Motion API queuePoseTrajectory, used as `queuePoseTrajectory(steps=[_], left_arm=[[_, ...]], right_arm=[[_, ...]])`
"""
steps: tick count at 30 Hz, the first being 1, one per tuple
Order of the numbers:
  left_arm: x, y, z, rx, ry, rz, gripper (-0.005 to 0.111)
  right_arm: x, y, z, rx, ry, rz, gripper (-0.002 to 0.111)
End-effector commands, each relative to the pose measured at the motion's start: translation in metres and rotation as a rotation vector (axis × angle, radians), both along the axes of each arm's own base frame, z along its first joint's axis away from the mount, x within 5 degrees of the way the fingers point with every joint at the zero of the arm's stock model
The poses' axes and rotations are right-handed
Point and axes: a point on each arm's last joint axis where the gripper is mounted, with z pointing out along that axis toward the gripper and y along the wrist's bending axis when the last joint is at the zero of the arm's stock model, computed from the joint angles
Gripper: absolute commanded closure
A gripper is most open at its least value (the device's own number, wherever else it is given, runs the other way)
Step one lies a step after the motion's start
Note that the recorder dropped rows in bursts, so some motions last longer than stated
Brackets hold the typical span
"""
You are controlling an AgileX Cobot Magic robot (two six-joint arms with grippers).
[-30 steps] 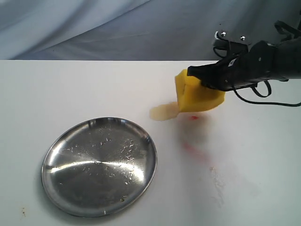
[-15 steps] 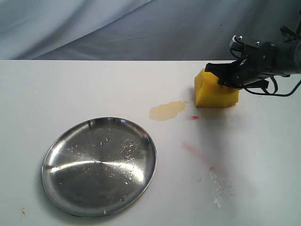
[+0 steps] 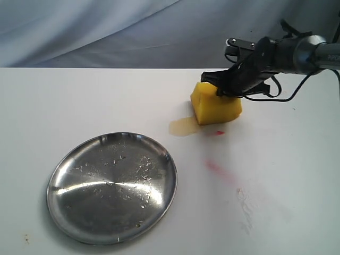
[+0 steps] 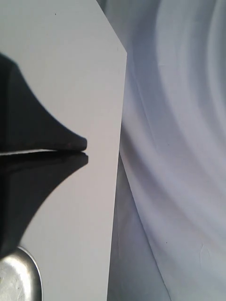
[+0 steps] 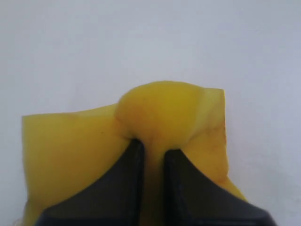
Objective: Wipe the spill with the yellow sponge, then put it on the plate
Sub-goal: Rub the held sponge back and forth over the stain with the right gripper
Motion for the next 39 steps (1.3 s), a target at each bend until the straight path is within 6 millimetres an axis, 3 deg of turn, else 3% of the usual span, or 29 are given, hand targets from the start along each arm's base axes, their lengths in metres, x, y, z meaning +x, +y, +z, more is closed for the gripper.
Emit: queuePoseTrajectory(steps=[1,9,16,39], left_arm=[[0.0,0.0,-0.001,-0.004,0.0,-0.005,0.107],[0.0,0.0,-0.001,-0.002,0.0,-0.005,0.107],[0.0,0.0,-0.001,-0.002,0.0,-0.005,0.107],[0.0,0.0,-0.001,0.0,0.001,-0.005,0.107]], right_arm=[[-0.012,0.027,-0.008,-0.01,0.057,0.067,0.108],[-0.026,0.063,-0.009,-0.019,0.065,0.153,0.108],[-0.036,0.079,-0.01,-0.037,0.083,0.215,0.108],[-0.055,0.076,-0.007,-0.201,0.216,0.44,0.108]])
